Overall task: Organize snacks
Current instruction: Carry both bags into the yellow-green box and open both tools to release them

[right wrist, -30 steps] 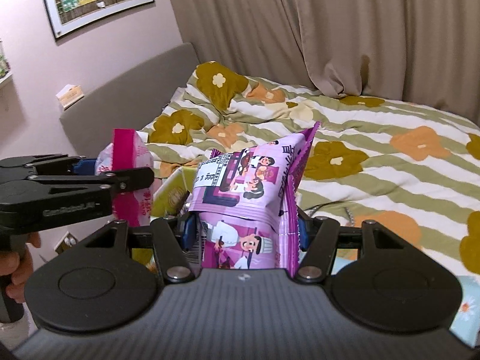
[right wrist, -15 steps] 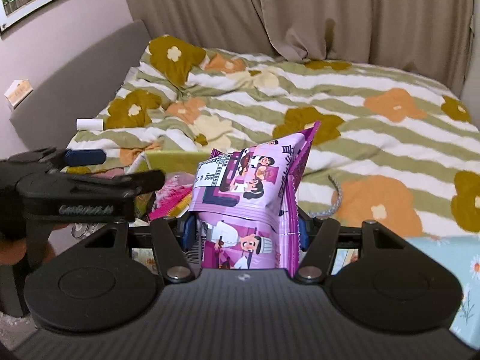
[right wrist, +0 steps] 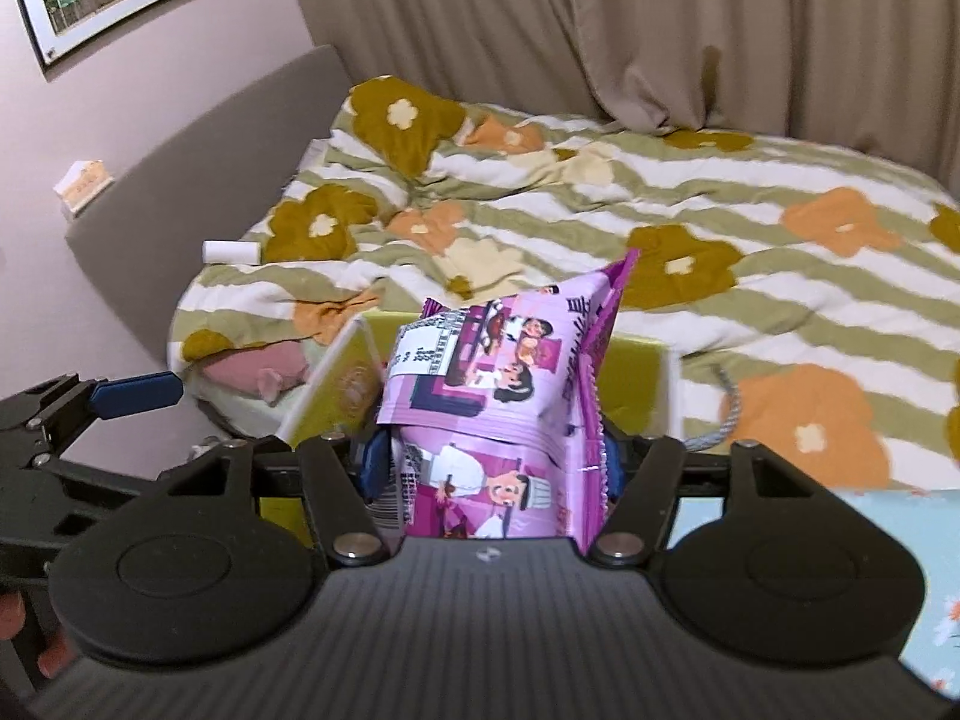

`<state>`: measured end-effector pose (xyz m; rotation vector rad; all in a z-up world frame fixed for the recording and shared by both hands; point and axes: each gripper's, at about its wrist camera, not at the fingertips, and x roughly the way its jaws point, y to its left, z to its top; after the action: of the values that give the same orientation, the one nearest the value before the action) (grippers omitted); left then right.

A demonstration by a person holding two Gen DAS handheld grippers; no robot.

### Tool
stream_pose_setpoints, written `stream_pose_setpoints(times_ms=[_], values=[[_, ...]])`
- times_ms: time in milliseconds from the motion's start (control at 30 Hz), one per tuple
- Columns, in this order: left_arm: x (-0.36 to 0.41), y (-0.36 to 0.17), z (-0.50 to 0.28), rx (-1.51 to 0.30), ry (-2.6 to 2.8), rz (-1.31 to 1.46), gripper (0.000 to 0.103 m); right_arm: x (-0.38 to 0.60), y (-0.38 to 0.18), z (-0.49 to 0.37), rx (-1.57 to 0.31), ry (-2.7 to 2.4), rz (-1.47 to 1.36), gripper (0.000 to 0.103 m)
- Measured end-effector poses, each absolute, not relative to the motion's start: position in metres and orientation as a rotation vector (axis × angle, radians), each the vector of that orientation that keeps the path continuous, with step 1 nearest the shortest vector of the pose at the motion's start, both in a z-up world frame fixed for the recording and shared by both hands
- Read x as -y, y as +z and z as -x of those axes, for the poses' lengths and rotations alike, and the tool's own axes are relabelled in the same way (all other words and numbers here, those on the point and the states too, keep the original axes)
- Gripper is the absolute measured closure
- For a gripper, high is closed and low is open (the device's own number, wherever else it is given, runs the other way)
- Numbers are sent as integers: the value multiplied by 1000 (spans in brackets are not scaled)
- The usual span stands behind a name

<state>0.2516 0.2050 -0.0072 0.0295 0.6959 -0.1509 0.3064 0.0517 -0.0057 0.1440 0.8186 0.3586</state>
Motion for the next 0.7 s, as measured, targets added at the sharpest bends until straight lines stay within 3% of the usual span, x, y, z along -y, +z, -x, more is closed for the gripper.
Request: stream_pose_setpoints(times_ms=[33, 67, 367, 700], values=[[-206, -9, -251, -704, -143, -29, 0, -52, -9, -308, -822, 365, -168, 2], [-208, -11, -249, -710, -138, -28, 0, -52, -14, -308, -821, 364, -189, 0], [-208, -24, -234, -756, -134, -5, 0, -42, -15, -284, -774, 313, -141, 0], [-192, 12, -210, -689, -159, -37, 0, -16, 25, -244, -705, 269, -149, 0]])
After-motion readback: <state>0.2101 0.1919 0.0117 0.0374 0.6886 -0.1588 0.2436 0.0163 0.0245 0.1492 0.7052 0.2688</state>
